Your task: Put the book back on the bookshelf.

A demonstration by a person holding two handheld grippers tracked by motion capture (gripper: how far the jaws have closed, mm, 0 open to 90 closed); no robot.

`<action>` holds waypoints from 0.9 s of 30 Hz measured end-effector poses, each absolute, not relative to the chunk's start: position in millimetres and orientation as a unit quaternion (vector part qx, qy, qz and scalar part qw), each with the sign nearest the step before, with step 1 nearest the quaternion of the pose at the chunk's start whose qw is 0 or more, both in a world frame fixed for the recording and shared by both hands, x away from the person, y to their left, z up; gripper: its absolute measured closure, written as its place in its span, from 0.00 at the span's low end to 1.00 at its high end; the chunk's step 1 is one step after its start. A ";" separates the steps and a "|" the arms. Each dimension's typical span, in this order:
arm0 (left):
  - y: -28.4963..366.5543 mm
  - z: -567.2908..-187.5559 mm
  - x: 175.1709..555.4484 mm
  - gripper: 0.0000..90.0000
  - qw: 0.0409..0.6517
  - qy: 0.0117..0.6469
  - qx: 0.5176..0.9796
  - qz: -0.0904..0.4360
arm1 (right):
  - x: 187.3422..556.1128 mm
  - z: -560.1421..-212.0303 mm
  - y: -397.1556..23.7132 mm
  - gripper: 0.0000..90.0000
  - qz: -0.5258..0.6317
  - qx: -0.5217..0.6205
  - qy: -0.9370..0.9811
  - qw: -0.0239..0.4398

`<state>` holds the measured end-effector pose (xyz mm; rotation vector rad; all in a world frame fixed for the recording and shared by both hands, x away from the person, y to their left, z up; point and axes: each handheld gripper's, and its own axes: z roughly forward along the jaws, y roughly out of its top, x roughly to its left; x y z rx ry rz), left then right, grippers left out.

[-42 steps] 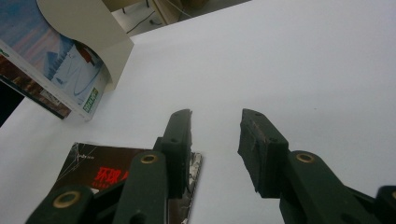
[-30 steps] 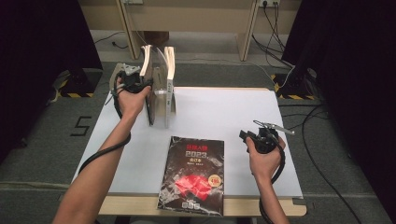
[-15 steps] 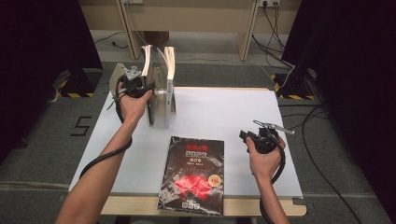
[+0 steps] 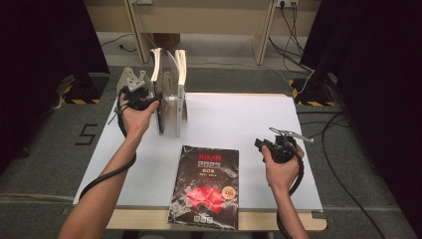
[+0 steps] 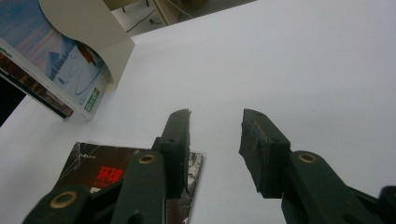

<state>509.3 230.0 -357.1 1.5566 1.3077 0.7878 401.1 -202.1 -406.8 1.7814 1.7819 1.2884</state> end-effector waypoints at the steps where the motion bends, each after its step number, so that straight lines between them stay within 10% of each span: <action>1: 229.9 -358.9 505.7 0.46 0.465 0.529 0.637 0.314 | 401.0 -406.4 -201.6 0.70 0.448 0.625 0.621 0.152; 27: 236.4 -376.1 464.8 0.45 0.486 0.525 0.651 0.254 | 402.3 -405.3 -194.2 0.69 0.441 0.619 0.632 0.150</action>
